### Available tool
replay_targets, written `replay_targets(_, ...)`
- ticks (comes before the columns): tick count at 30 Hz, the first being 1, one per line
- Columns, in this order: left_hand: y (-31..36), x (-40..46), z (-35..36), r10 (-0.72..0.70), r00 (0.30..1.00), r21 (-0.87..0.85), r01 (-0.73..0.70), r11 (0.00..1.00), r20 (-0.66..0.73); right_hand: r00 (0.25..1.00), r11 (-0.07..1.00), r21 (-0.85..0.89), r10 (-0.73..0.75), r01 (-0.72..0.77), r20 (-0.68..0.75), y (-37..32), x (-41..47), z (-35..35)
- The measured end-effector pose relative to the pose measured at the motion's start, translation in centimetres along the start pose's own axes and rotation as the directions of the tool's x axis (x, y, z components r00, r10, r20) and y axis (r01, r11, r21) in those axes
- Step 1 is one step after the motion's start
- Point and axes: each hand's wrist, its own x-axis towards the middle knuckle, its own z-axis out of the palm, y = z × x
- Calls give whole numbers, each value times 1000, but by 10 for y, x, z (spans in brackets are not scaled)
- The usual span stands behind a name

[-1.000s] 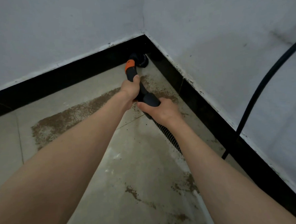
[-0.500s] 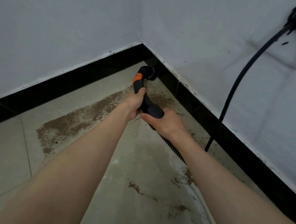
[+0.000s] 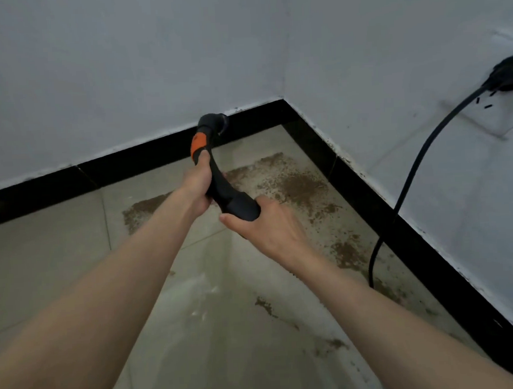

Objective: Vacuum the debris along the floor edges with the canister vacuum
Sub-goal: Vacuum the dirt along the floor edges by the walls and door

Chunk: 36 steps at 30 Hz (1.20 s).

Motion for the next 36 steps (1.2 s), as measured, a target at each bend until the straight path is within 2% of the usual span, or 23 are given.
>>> replay_targets(6,-4,-40,-68,-9,996,-62,4,998,-92,982,986,-112,-109,127,155,-27,-36,26)
replay_targets(10,-22,-68,-108,-63,991,-93,52,994,-116,941,967,-162,-141,198,308,-34,-58,49)
replay_targets(17,-48,-92,-168,-120,970,-192,79,978,-213,869,916,-218,-214,338,447,-55,-73,82)
replay_targets(25,-67,-97,-192,-251,941,-330,167,929,-229,820,863,-283,-225,419,526,-62,-70,101)
replay_targets(36,-77,-74,-190,-290,932,-336,207,919,-219,828,887,-262,-201,381,524,-51,-52,110)
